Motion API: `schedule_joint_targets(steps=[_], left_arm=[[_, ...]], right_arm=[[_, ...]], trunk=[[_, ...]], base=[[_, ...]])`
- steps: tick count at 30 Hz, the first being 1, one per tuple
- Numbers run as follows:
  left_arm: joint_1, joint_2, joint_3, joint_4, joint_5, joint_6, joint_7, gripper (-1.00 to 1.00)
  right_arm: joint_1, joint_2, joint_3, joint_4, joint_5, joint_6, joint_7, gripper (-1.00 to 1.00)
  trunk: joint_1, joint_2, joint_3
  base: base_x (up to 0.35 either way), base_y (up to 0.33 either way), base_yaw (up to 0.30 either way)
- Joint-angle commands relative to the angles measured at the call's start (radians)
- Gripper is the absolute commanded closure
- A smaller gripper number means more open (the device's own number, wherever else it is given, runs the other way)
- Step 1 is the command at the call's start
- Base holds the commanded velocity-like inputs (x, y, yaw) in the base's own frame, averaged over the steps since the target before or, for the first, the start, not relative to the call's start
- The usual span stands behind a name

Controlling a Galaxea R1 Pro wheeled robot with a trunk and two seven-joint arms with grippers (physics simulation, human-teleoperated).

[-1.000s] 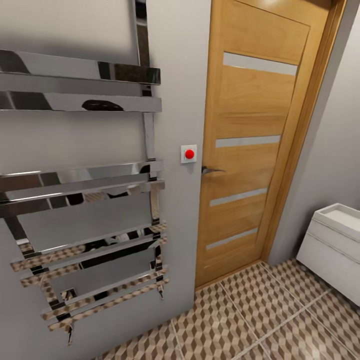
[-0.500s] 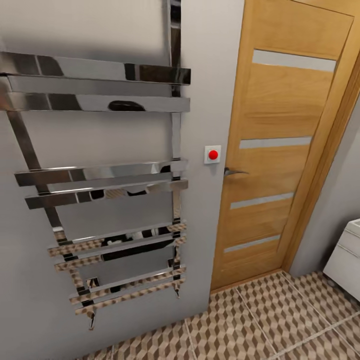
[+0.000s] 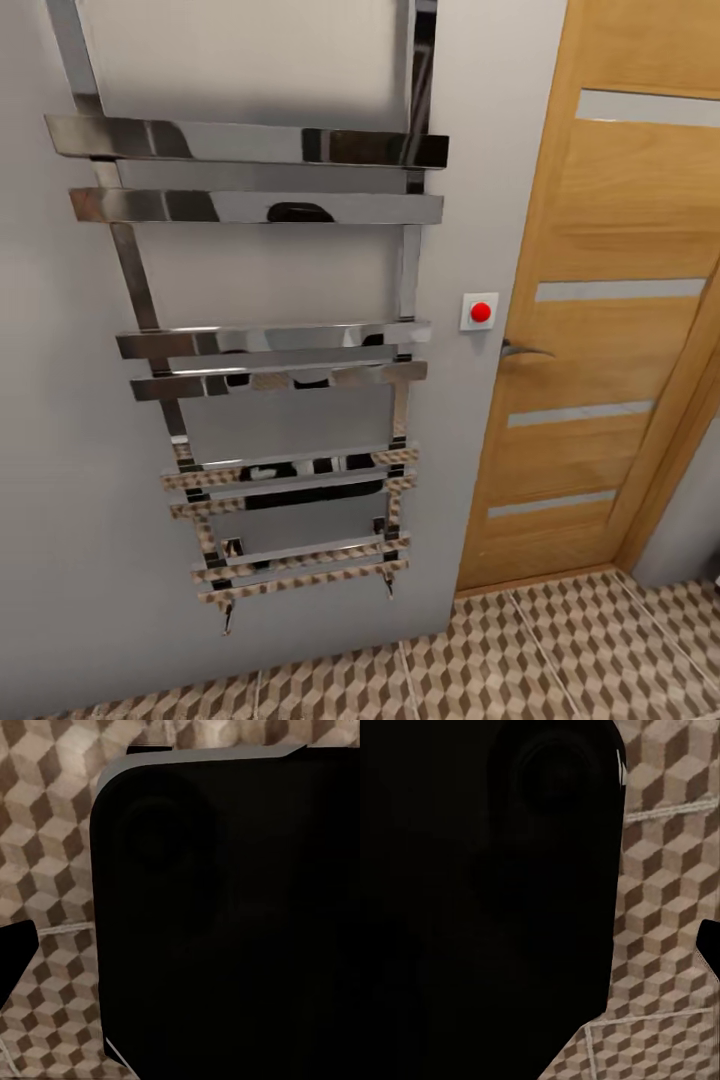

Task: Take the four mousetraps from the cabinet in the bathroom and place them on the bathroom floor. Make sure all four end up on the same floor surface, and ensure that at least two of them are either under or directly next to the same bathroom sink.

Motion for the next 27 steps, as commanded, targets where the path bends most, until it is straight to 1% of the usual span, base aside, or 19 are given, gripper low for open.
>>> schedule_joint_targets(steps=[1, 27], left_arm=[[0.000, 0.000, 0.001, 0.000, 0.000, -0.002, 0.000, -1.00], [0.000, 0.000, 0.001, 0.000, 0.000, -0.002, 0.000, -1.00]], right_arm=[[0.000, 0.000, 0.001, 0.000, 0.000, 0.000, -0.001, -1.00], [0.000, 0.000, -0.003, 0.000, 0.001, -0.001, -0.001, -1.00]], trunk=[[0.000, 0.000, -0.001], [0.000, 0.000, -0.001]], base=[[0.000, 0.000, 0.275], [0.000, 0.000, 0.275]])
